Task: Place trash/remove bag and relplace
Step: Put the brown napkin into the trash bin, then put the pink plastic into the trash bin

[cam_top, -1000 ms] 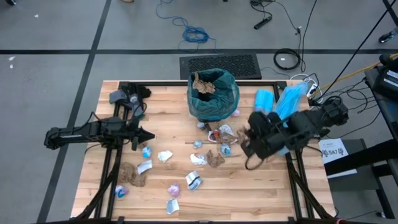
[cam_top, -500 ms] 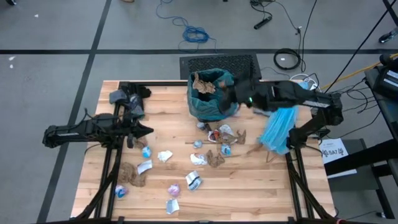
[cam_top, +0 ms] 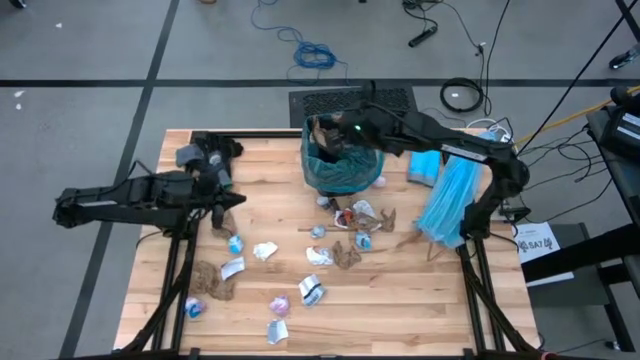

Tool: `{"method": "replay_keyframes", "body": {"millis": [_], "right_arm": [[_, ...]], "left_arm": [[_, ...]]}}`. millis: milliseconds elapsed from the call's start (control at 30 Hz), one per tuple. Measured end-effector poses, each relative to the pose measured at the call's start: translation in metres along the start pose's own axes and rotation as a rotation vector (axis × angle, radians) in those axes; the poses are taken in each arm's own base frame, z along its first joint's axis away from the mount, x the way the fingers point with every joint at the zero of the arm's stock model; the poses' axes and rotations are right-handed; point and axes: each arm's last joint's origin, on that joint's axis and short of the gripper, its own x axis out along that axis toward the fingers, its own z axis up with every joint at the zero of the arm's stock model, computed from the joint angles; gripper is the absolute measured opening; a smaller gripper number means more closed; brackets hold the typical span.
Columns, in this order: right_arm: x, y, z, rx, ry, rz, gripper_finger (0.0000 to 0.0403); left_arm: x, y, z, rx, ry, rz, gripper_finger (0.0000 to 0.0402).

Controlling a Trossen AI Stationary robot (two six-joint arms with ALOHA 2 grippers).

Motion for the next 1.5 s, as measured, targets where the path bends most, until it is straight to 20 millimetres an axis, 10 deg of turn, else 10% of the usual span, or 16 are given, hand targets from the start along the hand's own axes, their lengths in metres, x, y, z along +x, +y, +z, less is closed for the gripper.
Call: {"method": "replay_keyframes", "body": {"millis": [300,600,1033,1300,1500], "right_arm": [[0.046,-0.006,-0.002,0.016,0.158,0.082,0.0024],[0.051,-0.014,0.001,0.055,0.210,0.127,0.0137],[-0.024,-0.042,0.011,0.026,0.252,0.168,0.0221],[-0.094,-0.062,-0.017,-0.077,0.447,0.115,0.0210],[-0.108,-0.064,-0.041,-0.237,0.550,0.031,0.0201]], "left_arm": [[-0.025,-0.023,0.046,0.085,0.036,0.017,0.0002],[-0.044,-0.034,0.071,0.064,0.041,0.032,0.0002],[-0.036,-0.045,0.089,0.155,0.138,0.086,0.0002],[-0.038,-0.051,0.104,0.206,0.088,0.135,0.0002],[-0.036,-0.051,0.105,0.200,0.089,0.142,0.0002]]}}
